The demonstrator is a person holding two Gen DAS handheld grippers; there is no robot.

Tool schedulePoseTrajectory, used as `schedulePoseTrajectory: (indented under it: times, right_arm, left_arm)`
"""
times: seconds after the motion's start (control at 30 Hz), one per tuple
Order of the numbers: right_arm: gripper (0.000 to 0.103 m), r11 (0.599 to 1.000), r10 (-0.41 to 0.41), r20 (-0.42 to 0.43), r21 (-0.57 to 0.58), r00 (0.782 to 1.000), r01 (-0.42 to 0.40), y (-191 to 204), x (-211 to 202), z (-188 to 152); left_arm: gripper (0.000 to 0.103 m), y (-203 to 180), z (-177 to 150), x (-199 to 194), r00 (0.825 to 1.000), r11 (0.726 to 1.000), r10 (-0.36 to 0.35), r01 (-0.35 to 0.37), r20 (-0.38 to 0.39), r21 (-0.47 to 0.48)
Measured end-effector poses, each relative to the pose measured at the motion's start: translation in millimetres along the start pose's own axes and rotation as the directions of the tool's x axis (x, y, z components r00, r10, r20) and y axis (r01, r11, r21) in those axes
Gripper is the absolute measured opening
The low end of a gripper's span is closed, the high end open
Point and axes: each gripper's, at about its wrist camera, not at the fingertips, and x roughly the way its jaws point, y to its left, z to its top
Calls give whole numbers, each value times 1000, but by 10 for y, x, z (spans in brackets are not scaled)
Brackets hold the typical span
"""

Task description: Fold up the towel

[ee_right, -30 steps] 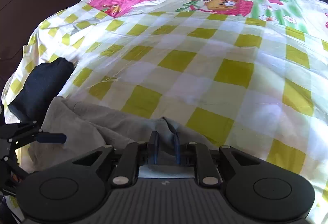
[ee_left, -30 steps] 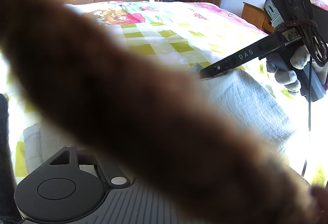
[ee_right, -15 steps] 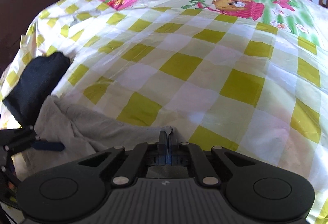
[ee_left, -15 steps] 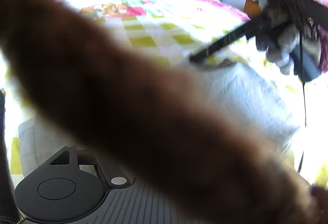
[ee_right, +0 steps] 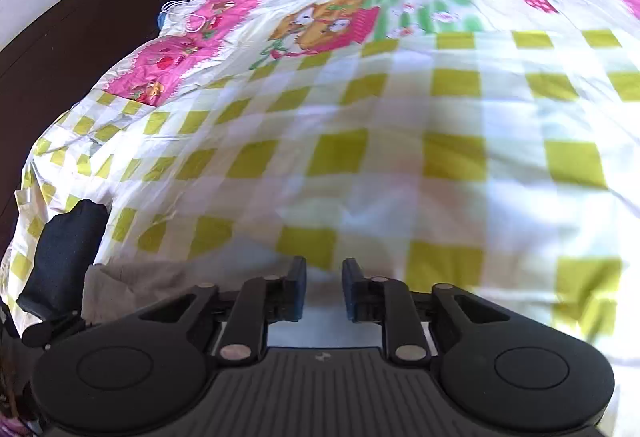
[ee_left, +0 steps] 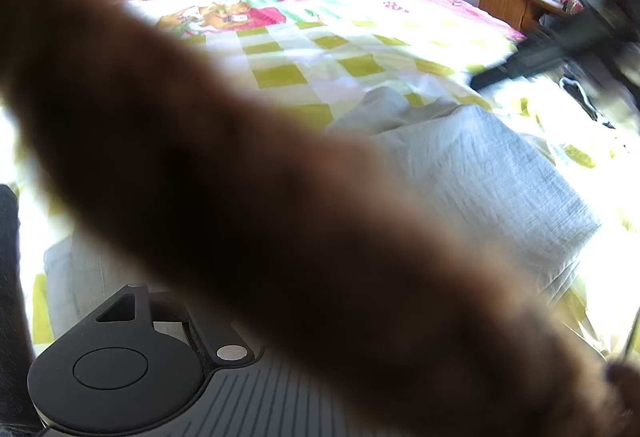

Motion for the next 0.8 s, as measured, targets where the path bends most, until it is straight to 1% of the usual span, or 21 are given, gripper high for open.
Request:
schedulePoseTrajectory:
  times: [0.07,0.13,0.2,0.27,0.33,0.37,0.4,0.43,0.47,0.5,0.53,0.57,0.67,0.7,0.73,0.8]
  right_arm:
    - [46,998,6,-22,67,1000,-4,-158,-150,-223]
    - [49,993,44,-47,116,998,-39,-262,-168,-376]
    - [50,988,81,-80,142,994,-69,-308,-83,-457]
    - [50,984,113,-86,151,990,-99,-308,13,-503]
    - [51,977,152,-93,164,984,-136,-298,122,-529]
    - [52,972,174,-94,178,980,-156,-294,176,-552]
    - [47,965,196,-94,197,976,-174,-302,225,-565]
    - [39,956,208,-89,229,974,-183,-312,281,-607]
    - [27,951,204,-95,257,974,-174,-326,318,-623]
    - [25,944,208,-92,278,974,-175,-347,320,-628]
    - [24,935,221,-68,299,973,-191,-392,272,-641]
    - [22,932,221,-46,306,974,-197,-444,200,-652]
    - [20,931,167,6,328,986,-160,-706,-76,-685]
    - [20,928,141,17,347,990,-138,-813,-154,-699]
    - [20,922,93,31,376,995,-98,-937,-246,-709]
    - [20,912,35,48,406,998,-52,-1107,-400,-749]
  left_arm:
    - [74,-35,29,-38,1000,1000,-13,14,22,-5]
    - [74,-106,51,-54,999,1000,-26,26,41,-7]
    - [74,-214,82,-55,998,1000,-24,24,52,9]
    - [74,-316,108,-53,998,999,-18,16,59,34]
    - [74,-398,106,2,999,998,-16,13,46,59]
    - [74,-425,94,58,1000,998,-15,13,28,67]
    - [74,-442,81,121,1000,998,-12,12,1,69]
    - [74,-466,58,188,1000,998,-4,6,-30,70]
    - [74,-504,36,223,999,997,10,-6,-40,80]
    - [74,-560,35,234,999,995,28,-24,-41,101]
    - [74,-620,47,231,999,992,29,-24,-41,120]
    - [75,-676,68,229,999,992,11,-6,-42,127]
    - [75,-869,163,314,998,989,-56,60,-37,134]
    - [75,-941,198,362,997,987,-72,76,-31,143]
    - [75,-1030,244,420,997,985,-80,82,-19,154]
    - [75,-1170,353,489,996,982,-86,84,5,171]
